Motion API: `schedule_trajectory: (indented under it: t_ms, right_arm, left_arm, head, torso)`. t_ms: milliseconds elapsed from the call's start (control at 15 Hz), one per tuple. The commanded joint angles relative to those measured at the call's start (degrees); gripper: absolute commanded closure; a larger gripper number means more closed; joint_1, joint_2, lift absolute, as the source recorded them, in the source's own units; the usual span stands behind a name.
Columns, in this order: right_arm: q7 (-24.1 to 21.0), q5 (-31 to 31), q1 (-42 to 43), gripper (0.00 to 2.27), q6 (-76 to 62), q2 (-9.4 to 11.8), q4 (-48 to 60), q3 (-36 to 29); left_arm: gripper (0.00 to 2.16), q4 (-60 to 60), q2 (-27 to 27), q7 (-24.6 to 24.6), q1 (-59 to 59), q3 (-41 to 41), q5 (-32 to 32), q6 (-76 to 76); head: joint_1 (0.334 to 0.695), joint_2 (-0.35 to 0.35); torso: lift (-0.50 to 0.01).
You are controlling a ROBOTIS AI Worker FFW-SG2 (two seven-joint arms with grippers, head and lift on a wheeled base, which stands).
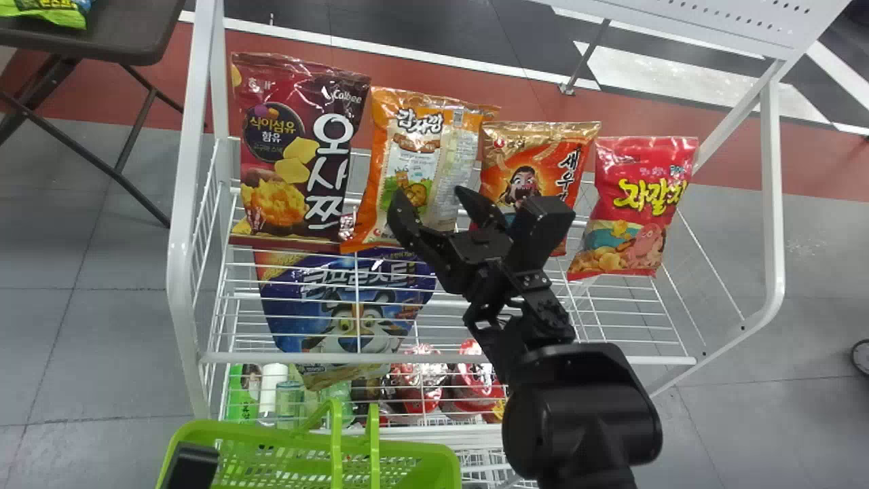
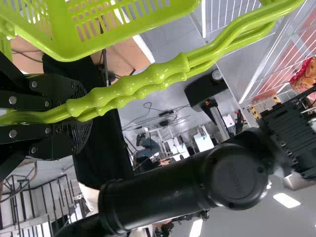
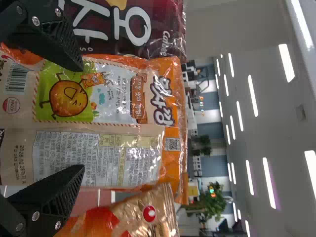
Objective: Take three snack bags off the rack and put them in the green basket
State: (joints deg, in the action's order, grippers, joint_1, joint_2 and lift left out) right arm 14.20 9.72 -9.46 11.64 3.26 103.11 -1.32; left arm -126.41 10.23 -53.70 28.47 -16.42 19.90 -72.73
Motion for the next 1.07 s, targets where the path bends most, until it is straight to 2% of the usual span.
schedule_trajectory:
  t_ms: [0,67,133,200,333,467,1000]
  right_arm:
    - [0.22,1.01,2.07,0.32,0.97,-0.01,-2.39,0.09]
    - [0.39,1.09,2.34,0.97,1.33,-0.01,-2.66,0.09]
    - [0.39,1.45,2.34,1.85,1.68,-0.01,-2.66,0.00]
    - [0.48,1.45,2.25,2.07,2.38,-0.01,-2.48,-0.08]
    - [1.89,1.01,1.55,2.19,2.56,0.08,-1.51,-0.26]
    - [3.12,0.22,0.32,2.22,2.56,0.08,-0.55,-0.87]
    - [7.95,-1.89,-4.78,2.22,3.08,0.08,7.80,-3.07]
  left_arm:
    - [1.28,0.73,0.06,0.00,-0.25,0.07,0.22,0.17]
    - [1.28,0.99,0.06,0.00,-0.34,0.24,0.31,0.17]
    - [1.28,0.99,0.06,0.00,-0.43,0.33,0.40,0.17]
    - [1.28,0.99,0.06,0.00,-0.43,0.42,0.40,0.17]
    - [1.28,1.08,-0.03,0.00,-0.43,0.33,0.40,0.17]
    - [1.28,1.08,-0.12,0.09,-0.43,0.16,0.31,0.17]
    - [1.28,0.99,-0.21,0.18,-0.43,-0.55,0.14,0.17]
  head:
    - [0.695,-0.350]
    - [0.695,-0.350]
    - [0.695,-0.350]
    - [0.695,-0.350]
    - [0.695,-0.350]
    - [0.695,-0.350]
    - [0.695,-0.350]
  torso:
    - [-0.026]
    - [-0.026]
    - [-0.026]
    - [-0.026]
    - [-0.026]
    - [-0.026]
    - [-0.026]
